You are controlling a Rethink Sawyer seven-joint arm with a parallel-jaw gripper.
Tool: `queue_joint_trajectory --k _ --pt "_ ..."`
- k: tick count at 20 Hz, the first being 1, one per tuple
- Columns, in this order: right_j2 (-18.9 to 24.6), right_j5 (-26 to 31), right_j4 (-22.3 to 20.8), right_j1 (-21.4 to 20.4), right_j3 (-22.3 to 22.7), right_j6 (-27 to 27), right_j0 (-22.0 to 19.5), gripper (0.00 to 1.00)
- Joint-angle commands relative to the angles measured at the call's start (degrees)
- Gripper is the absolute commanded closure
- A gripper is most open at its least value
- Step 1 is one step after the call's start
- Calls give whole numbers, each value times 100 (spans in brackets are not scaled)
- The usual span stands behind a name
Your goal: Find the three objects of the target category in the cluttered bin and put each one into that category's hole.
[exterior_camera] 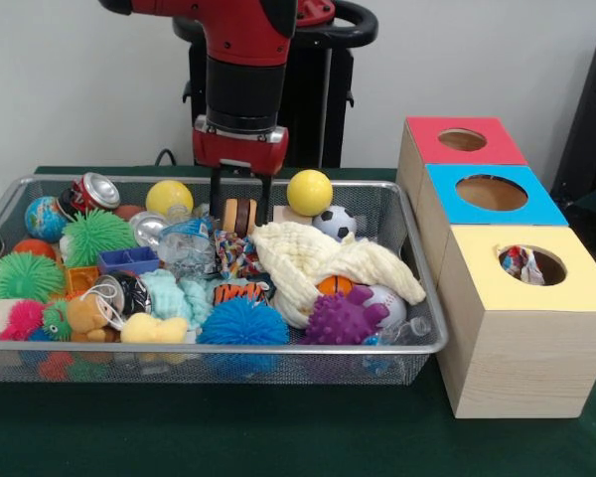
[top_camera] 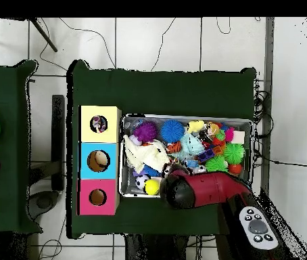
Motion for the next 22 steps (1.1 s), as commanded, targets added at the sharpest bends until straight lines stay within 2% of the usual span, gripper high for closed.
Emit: queue_joint_trajectory --k 1,7,13,22 --pt "544 718 184 -111 -323 -442 -255 0" --pt "464 446 42 19 -350 -260 -209 0" --pt "183 193 -93 163 -525 44 73 0" --pt "80 406 136 360 -839 230 328 0"
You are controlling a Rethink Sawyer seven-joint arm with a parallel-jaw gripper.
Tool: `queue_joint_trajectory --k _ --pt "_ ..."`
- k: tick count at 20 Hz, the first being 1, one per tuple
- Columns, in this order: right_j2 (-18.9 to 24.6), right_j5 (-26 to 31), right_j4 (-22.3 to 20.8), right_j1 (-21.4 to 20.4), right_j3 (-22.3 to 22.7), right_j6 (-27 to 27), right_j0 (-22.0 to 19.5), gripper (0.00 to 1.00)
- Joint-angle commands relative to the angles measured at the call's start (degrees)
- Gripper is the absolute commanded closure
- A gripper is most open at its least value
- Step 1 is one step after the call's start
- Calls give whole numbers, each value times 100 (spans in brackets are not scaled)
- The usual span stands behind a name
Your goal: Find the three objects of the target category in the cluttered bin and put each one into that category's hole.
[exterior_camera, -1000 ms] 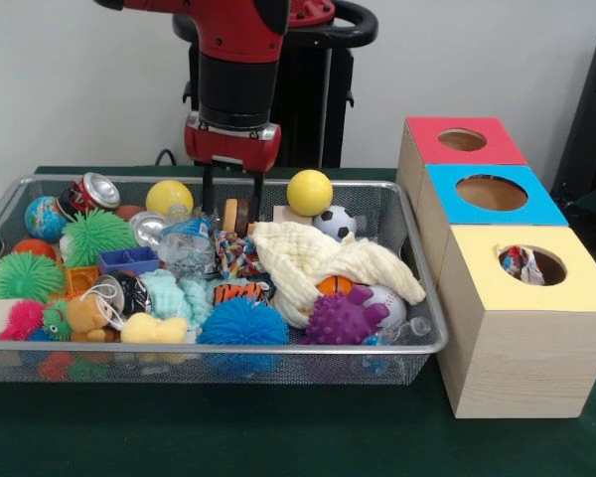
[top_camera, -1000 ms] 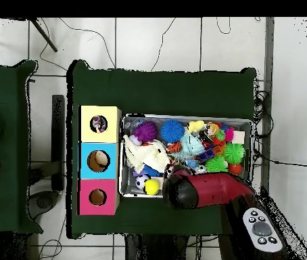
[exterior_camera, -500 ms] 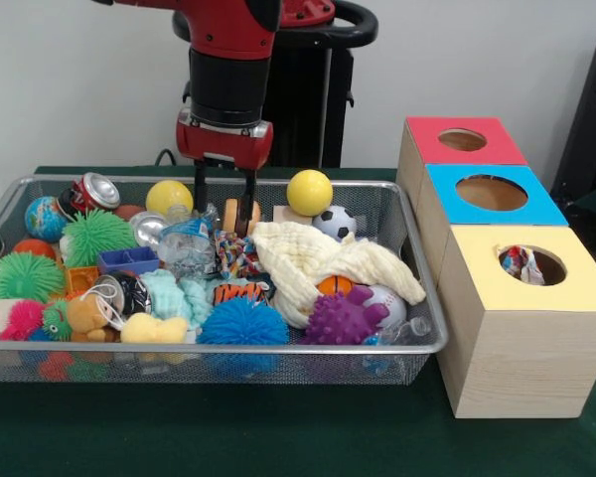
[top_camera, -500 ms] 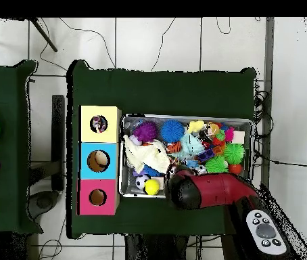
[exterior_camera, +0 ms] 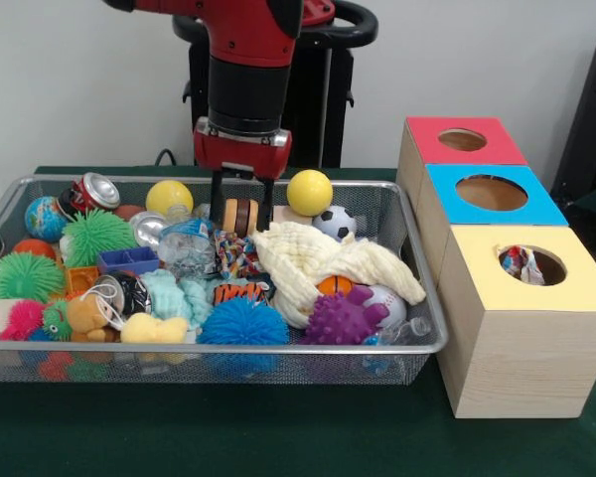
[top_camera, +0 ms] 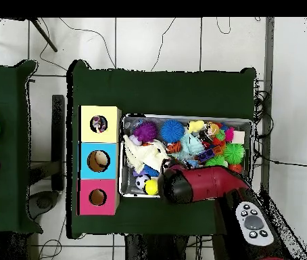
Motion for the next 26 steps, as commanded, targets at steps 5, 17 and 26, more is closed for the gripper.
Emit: queue_joint_trajectory --k 5,17,26 --pt "165 276 175 361 -592 176 86 0" --pt "-16 -312 -337 350 -455 36 32 0" --pt "-121 -511 -459 405 -514 70 72 0"
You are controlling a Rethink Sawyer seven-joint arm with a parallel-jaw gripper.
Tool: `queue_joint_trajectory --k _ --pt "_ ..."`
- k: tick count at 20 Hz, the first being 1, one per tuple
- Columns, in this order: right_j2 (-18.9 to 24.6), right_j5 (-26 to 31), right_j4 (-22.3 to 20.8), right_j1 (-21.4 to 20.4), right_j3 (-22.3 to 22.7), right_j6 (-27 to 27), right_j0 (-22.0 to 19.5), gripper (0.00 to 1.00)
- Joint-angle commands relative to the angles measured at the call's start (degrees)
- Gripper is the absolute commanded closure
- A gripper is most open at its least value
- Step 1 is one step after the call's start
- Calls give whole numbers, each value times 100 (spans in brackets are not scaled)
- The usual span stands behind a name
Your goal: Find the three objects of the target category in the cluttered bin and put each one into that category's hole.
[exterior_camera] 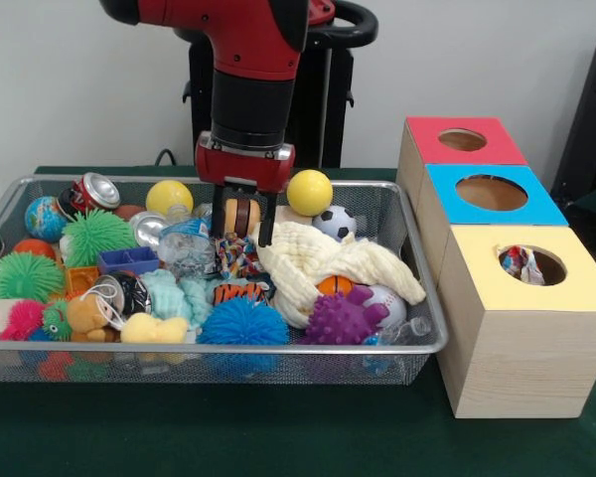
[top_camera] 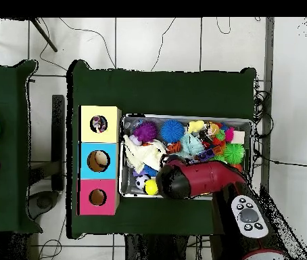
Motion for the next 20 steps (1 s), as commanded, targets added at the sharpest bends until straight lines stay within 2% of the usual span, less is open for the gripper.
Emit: queue_joint_trajectory --k 1,6,11,15,20 --pt "-59 -399 -403 236 -267 84 -26 0" --pt "-70 -373 -425 222 -346 28 -13 0" --pt "-140 -620 -449 401 -356 113 -33 0" --pt "-506 -1230 -592 691 -322 327 54 0" --pt "-637 -1358 -541 735 -294 300 127 0"
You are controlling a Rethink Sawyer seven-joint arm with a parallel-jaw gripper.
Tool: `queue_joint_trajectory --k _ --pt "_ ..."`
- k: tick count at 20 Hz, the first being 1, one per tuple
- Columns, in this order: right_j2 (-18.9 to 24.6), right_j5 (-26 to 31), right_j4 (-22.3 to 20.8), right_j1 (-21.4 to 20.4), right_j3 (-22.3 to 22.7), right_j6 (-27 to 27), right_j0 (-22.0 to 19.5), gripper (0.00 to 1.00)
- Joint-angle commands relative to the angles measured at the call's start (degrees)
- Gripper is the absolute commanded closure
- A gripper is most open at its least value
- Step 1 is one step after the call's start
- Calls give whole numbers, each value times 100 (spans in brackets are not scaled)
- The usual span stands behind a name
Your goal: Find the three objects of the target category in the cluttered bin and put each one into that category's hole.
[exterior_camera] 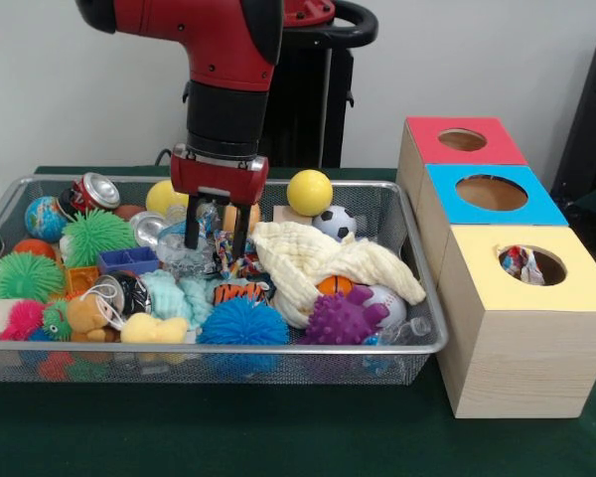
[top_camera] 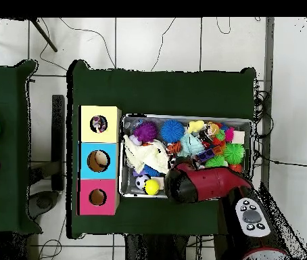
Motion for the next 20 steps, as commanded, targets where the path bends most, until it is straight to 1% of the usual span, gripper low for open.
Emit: queue_joint_trajectory --k 1,5,11,15,16,19,20 --pt "-145 -515 -346 449 -191 296 70 0" --pt "-61 -617 -242 555 -171 308 17 0" --pt "29 -617 -185 598 -135 273 -105 0" --pt "125 -532 -146 683 -237 205 -180 0" --pt "90 -538 -134 690 -228 229 -129 0" --pt "101 -208 -71 533 -224 120 -96 0" --pt "50 -68 -40 447 -229 95 -10 0"
